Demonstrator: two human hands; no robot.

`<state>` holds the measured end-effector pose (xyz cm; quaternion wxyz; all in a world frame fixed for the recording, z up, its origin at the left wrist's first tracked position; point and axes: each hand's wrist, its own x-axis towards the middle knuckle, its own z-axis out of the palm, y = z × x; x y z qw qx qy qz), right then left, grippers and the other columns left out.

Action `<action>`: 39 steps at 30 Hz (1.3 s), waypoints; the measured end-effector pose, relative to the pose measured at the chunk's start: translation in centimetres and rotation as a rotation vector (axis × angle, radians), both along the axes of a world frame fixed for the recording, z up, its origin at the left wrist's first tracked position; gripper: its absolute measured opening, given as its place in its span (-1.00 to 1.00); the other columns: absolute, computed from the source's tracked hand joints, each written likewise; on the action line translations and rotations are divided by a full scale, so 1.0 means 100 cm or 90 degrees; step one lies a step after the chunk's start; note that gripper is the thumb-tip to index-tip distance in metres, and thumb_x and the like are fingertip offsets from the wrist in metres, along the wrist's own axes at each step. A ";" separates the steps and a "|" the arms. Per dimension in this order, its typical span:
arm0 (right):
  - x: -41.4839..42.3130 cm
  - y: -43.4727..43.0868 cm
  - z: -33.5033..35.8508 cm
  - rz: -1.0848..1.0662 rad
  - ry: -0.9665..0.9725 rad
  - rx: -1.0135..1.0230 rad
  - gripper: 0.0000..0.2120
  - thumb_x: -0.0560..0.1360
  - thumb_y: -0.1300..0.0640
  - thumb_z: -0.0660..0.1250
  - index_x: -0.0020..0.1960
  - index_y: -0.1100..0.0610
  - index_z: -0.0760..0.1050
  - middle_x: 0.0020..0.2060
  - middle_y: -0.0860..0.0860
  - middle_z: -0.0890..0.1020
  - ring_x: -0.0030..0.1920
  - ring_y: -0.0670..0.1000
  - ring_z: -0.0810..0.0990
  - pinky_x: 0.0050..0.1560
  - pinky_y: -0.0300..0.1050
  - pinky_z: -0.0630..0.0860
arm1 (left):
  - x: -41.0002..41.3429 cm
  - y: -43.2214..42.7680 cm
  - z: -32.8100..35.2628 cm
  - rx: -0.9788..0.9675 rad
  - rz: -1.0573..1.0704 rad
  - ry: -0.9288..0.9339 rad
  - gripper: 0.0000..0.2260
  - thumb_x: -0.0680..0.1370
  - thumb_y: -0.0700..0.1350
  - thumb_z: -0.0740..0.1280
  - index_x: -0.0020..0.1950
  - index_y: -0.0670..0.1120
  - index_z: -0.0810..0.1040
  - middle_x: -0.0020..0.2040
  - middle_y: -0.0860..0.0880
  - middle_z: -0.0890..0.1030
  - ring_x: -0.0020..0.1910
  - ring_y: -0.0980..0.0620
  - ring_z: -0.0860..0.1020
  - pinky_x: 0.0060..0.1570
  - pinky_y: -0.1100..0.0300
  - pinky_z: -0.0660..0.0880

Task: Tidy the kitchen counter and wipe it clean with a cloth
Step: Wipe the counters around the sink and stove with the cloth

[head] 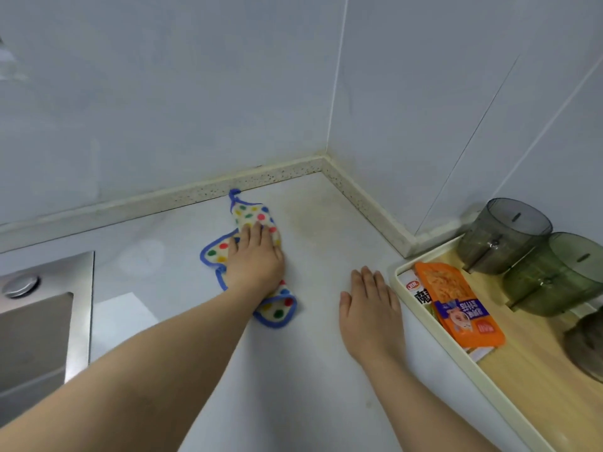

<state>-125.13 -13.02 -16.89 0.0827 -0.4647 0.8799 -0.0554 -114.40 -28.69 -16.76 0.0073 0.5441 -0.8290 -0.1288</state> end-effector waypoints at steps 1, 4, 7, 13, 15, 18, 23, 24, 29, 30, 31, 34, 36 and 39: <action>0.000 0.000 -0.001 -0.001 0.003 0.002 -0.49 0.64 0.00 -0.18 0.55 0.12 -0.08 0.55 0.02 -0.03 0.55 0.00 -0.10 0.51 -0.09 -0.15 | -0.002 0.007 0.000 0.004 -0.007 0.007 -0.51 0.64 0.01 -0.11 0.56 -0.10 -0.05 0.57 -0.03 -0.07 0.55 -0.03 -0.11 0.51 0.01 -0.12; 0.004 -0.001 -0.002 -0.008 0.021 -0.007 -0.32 0.50 -0.07 -0.43 0.55 0.11 -0.04 0.55 0.02 0.02 0.55 0.00 -0.05 0.51 -0.10 -0.12 | -0.002 0.047 -0.004 -0.020 -0.121 0.039 -0.52 0.65 0.05 -0.11 0.56 -0.03 -0.07 0.57 0.03 -0.11 0.54 0.05 -0.15 0.49 0.07 -0.19; 0.003 -0.002 -0.002 -0.014 0.014 -0.007 -0.40 0.55 -0.03 -0.34 0.55 0.11 -0.05 0.55 0.01 0.01 0.55 -0.01 -0.07 0.51 -0.11 -0.13 | 0.008 0.062 -0.004 -0.008 -0.209 0.033 -0.53 0.65 0.07 -0.12 0.55 0.04 -0.11 0.56 0.11 -0.15 0.53 0.13 -0.19 0.46 0.15 -0.26; 0.001 -0.001 -0.001 -0.003 0.003 0.006 -0.50 0.65 -0.01 -0.17 0.55 0.11 -0.08 0.55 0.01 -0.03 0.55 -0.01 -0.10 0.51 -0.11 -0.16 | -0.007 -0.006 -0.004 -0.008 -0.077 -0.003 -0.52 0.65 0.01 -0.09 0.56 -0.08 -0.01 0.57 0.00 -0.05 0.55 0.01 -0.09 0.49 0.03 -0.11; 0.000 -0.001 -0.002 -0.003 0.007 0.004 -0.50 0.65 -0.01 -0.15 0.55 0.11 -0.08 0.55 0.01 -0.03 0.55 -0.01 -0.10 0.51 -0.11 -0.16 | -0.016 -0.011 -0.002 -0.002 -0.053 -0.001 -0.52 0.65 0.00 -0.11 0.56 -0.10 -0.03 0.57 -0.02 -0.06 0.55 -0.02 -0.10 0.50 0.02 -0.11; 0.002 -0.002 -0.003 -0.006 0.020 0.005 -0.45 0.60 -0.04 -0.29 0.55 0.11 -0.06 0.55 0.01 -0.01 0.55 -0.01 -0.08 0.51 -0.11 -0.15 | -0.018 0.025 -0.004 -0.027 -0.112 0.029 -0.52 0.65 0.02 -0.09 0.56 -0.06 -0.03 0.57 0.00 -0.06 0.55 0.01 -0.11 0.50 0.02 -0.13; 0.004 -0.001 0.000 -0.014 0.016 0.009 -0.46 0.61 -0.02 -0.31 0.55 0.10 -0.07 0.55 0.00 -0.02 0.55 -0.02 -0.09 0.51 -0.12 -0.16 | -0.003 0.056 -0.004 -0.024 -0.253 0.034 -0.53 0.65 0.04 -0.08 0.56 0.02 -0.06 0.56 0.08 -0.10 0.54 0.10 -0.14 0.48 0.12 -0.21; 0.004 -0.001 0.001 -0.014 0.010 0.010 -0.50 0.64 -0.01 -0.22 0.55 0.10 -0.07 0.55 0.00 -0.03 0.55 -0.03 -0.10 0.51 -0.12 -0.17 | -0.005 0.042 -0.006 -0.035 -0.223 0.029 -0.54 0.65 0.03 -0.07 0.56 0.00 -0.02 0.57 0.06 -0.07 0.54 0.08 -0.11 0.48 0.09 -0.16; 0.002 -0.001 0.003 -0.005 0.012 0.014 -0.50 0.65 0.00 -0.15 0.55 0.11 -0.07 0.55 0.01 -0.03 0.55 0.00 -0.10 0.51 -0.10 -0.16 | -0.014 -0.016 -0.004 -0.013 -0.072 0.009 -0.52 0.65 0.01 -0.11 0.55 -0.10 -0.02 0.57 -0.02 -0.04 0.55 -0.01 -0.08 0.49 0.02 -0.11; 0.002 0.000 0.002 -0.003 0.014 0.018 -0.50 0.65 0.00 -0.15 0.55 0.11 -0.07 0.55 0.01 -0.03 0.55 0.00 -0.10 0.51 -0.10 -0.16 | -0.013 -0.010 -0.003 -0.007 -0.084 0.010 -0.52 0.65 0.02 -0.11 0.56 -0.10 -0.03 0.57 -0.02 -0.05 0.55 0.00 -0.09 0.49 0.02 -0.12; 0.002 0.000 0.002 -0.002 0.012 0.013 -0.50 0.65 0.00 -0.15 0.55 0.11 -0.07 0.55 0.02 -0.03 0.55 0.01 -0.10 0.51 -0.09 -0.16 | -0.011 0.000 -0.003 -0.008 -0.111 0.016 -0.52 0.65 0.02 -0.11 0.56 -0.08 -0.03 0.57 -0.01 -0.06 0.55 0.01 -0.10 0.50 0.03 -0.13; 0.003 -0.002 0.003 0.001 0.005 0.007 -0.49 0.65 0.00 -0.15 0.55 0.12 -0.08 0.55 0.02 -0.04 0.55 0.01 -0.10 0.51 -0.09 -0.16 | -0.004 0.027 -0.008 -0.024 -0.207 0.022 -0.53 0.66 0.04 -0.12 0.56 -0.02 -0.06 0.57 0.06 -0.10 0.54 0.08 -0.14 0.50 0.08 -0.17; 0.003 -0.002 0.003 -0.004 -0.003 0.020 -0.49 0.64 0.00 -0.14 0.55 0.12 -0.08 0.55 0.03 -0.04 0.55 0.01 -0.10 0.51 -0.09 -0.16 | -0.011 0.017 -0.009 -0.015 -0.194 0.027 -0.53 0.66 0.04 -0.12 0.56 -0.02 -0.05 0.57 0.05 -0.09 0.54 0.08 -0.13 0.49 0.08 -0.18; 0.004 -0.007 0.004 -0.014 0.026 -0.003 -0.52 0.61 0.05 0.02 0.47 0.23 0.19 0.46 0.17 0.25 0.48 0.15 0.19 0.45 0.02 0.14 | -0.026 0.005 -0.008 -0.002 -0.133 0.019 -0.52 0.65 0.03 -0.12 0.56 -0.05 -0.06 0.57 0.02 -0.09 0.54 0.04 -0.14 0.49 0.06 -0.17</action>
